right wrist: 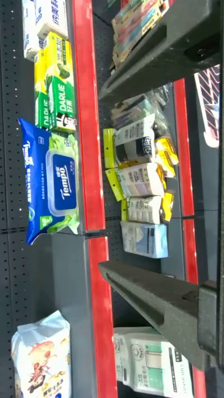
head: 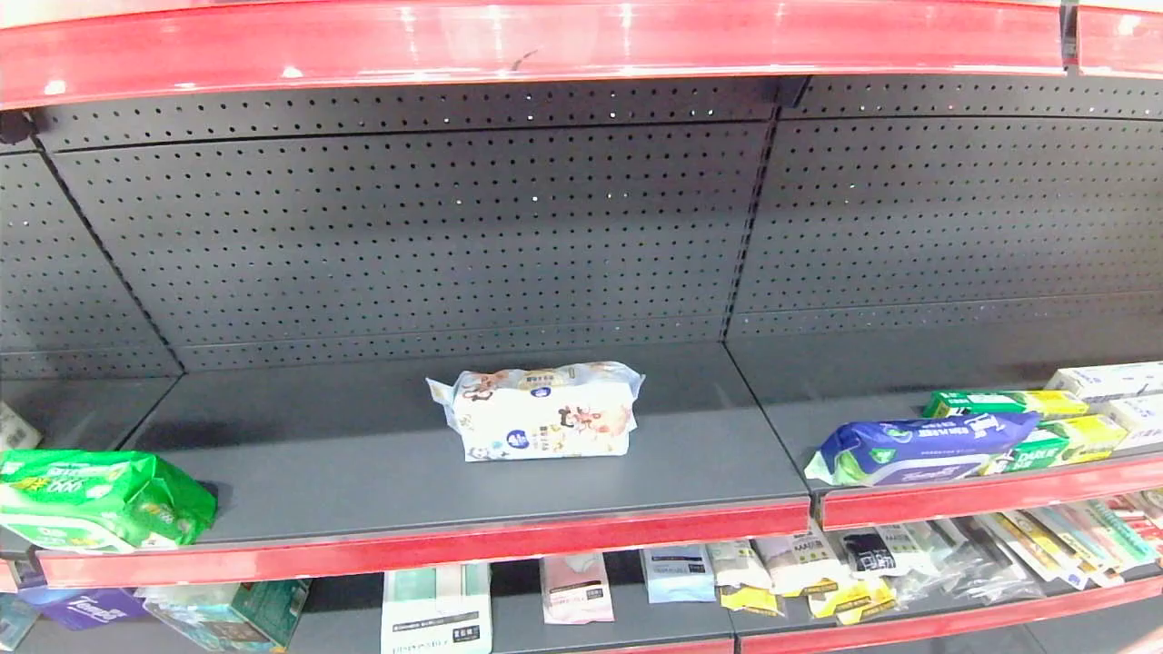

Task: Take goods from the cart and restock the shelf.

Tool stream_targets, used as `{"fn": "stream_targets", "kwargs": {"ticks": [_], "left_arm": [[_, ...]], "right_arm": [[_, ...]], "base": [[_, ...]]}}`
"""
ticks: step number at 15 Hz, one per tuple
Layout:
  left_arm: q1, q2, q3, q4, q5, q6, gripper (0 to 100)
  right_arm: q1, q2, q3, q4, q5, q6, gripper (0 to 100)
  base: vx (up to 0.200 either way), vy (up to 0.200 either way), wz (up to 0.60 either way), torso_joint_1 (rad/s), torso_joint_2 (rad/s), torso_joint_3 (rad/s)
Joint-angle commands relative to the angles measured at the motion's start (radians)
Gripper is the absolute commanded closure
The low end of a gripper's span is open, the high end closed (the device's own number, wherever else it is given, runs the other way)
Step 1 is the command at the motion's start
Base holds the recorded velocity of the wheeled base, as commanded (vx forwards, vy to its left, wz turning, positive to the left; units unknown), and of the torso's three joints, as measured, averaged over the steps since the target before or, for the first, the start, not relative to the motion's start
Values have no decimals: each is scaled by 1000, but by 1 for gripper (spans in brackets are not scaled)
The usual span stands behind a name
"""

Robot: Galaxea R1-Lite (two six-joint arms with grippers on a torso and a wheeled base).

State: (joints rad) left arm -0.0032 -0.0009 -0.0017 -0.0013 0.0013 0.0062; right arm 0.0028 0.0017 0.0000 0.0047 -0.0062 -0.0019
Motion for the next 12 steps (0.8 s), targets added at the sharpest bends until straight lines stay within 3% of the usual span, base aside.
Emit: {"fn": "stream_targets", "kwargs": {"ticks": [1,12], "left_arm": [[0,1,0,0,0,0,0],[0,1,0,0,0,0,0]], "right_arm": [[0,0,0,0,0,0,0],[0,0,0,0,2,0,0]], "base": [[0,0,-600,-2,2,2],[0,0,-600,0,6,3]]}}
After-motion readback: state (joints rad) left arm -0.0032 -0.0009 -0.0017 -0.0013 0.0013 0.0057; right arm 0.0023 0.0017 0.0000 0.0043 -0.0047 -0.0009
